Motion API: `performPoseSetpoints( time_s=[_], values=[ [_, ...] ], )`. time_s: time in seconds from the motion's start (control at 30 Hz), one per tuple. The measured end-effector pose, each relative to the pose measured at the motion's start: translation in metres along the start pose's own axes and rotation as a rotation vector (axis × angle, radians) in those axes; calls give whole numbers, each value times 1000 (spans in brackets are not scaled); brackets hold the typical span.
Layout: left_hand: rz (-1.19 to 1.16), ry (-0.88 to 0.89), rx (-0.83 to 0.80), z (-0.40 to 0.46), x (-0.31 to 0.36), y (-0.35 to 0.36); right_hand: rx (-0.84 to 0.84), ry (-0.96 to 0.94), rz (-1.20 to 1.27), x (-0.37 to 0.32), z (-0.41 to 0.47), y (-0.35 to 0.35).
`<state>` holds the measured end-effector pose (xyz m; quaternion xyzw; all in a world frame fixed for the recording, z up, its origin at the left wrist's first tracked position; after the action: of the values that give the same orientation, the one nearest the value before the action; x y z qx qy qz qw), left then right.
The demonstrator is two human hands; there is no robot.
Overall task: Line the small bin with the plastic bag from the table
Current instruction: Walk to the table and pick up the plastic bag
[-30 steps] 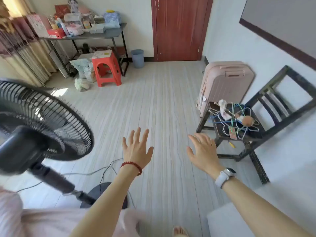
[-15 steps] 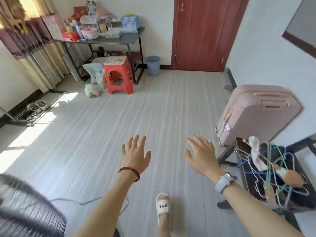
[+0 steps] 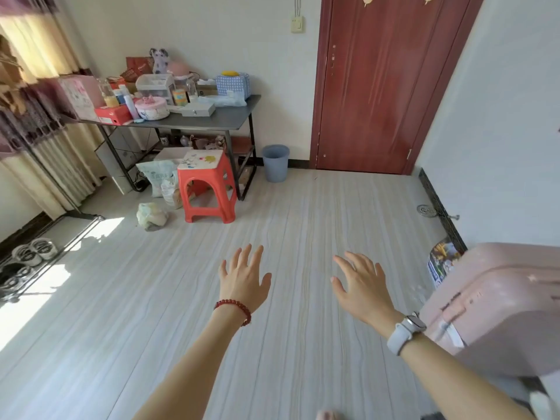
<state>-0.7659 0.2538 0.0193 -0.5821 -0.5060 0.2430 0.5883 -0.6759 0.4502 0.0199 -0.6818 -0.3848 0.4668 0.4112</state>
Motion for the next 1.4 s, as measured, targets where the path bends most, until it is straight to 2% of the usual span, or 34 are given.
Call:
performPoseSetpoints(
  time_s=[0.2, 0.43, 0.67, 1.03, 1.2, 1.4],
  values=[
    [10, -5, -19, 163, -14, -14, 2, -8, 4, 15, 165, -27],
    [16, -41, 40, 347, -34, -83, -35, -50, -53, 2, 368, -87],
    [16, -107, 45, 491, -93, -113, -34, -114, -39, -25, 533, -111],
    [27, -65, 74, 774, -163, -193, -45, -77, -57, -61, 820, -158],
    [11, -21, 19, 892, -159, -209, -48, -10, -31, -45, 911, -180],
    [-7, -5, -89, 1020, -149, -187, -74, 38, -24, -10, 1032, -187]
  ],
)
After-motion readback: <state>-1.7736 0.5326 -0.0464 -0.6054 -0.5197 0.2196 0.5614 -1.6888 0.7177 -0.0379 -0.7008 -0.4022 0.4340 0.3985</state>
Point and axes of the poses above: each hand's wrist, its own z-axis towards the middle knuckle, its own y-axis out of the palm, x = y × z, the point moved 7 cm from there along z, towards the middle knuckle, and after that the axes turned 12 degrees about -x, right-handed, at the moved point
